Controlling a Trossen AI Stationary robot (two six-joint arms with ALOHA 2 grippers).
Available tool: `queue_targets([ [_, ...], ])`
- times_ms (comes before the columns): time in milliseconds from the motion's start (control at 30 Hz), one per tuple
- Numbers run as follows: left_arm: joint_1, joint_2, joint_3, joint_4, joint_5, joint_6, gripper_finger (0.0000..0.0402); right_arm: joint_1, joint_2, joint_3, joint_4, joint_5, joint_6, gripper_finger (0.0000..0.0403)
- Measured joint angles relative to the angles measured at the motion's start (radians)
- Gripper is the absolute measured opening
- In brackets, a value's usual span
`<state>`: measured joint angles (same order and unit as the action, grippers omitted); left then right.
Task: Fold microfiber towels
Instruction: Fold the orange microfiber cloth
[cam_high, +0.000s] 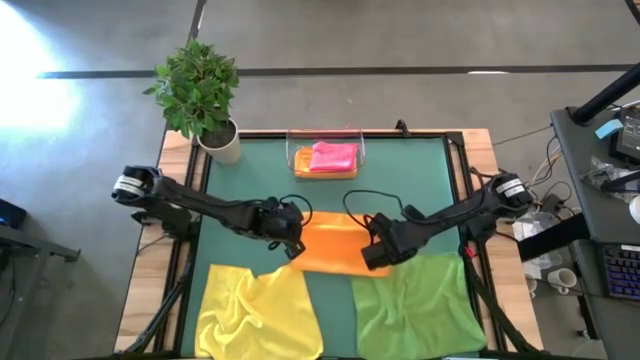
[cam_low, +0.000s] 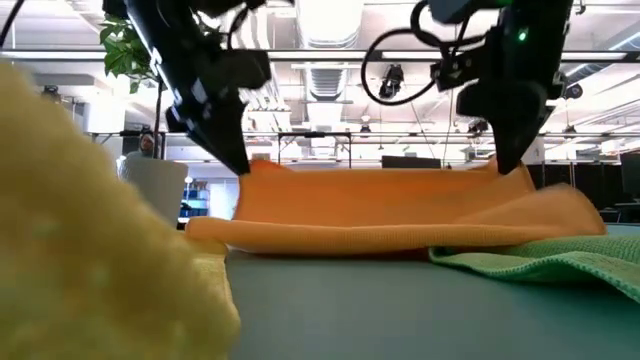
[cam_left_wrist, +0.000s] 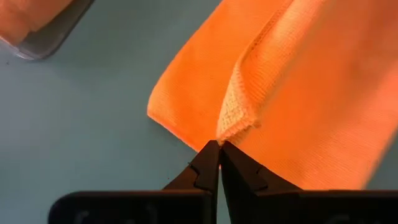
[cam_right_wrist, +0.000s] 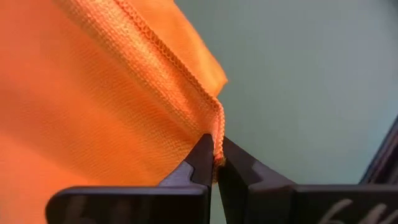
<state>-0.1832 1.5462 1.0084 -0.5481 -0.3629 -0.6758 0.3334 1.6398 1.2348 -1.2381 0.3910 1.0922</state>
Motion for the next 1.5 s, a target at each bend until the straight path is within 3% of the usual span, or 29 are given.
queue_targets([
  [333,0.052,0.079,0.001,0.011,-0.002,0.001,0.0,-0.075,-0.002,-0.077,0.171,0.028,-0.142,0.0008],
  [833,0.072,0.083,0.002,0.016,-0.005,0.004,0.0005,-0.1,-0.002,-0.122,0.21,0.029,-0.187,0.0023],
  [1133,0.075,0.083,0.006,0.015,-0.005,0.008,0.0091,-0.136,-0.004,-0.073,0.218,0.058,-0.273,0.0092],
  [1333,0.091,0.045,0.054,-0.091,0.01,0.011,0.0153,-0.144,-0.055,-0.042,0.113,0.057,-0.314,0.0104],
  [1400,0.094,0.02,0.06,-0.09,0.055,0.046,0.0163,-0.144,-0.094,-0.043,0.111,0.054,-0.338,0.0101],
  [1500,0.095,-0.004,0.061,-0.038,0.213,0.116,0.0165,-0.148,-0.156,-0.066,0.15,0.019,-0.377,0.0094],
])
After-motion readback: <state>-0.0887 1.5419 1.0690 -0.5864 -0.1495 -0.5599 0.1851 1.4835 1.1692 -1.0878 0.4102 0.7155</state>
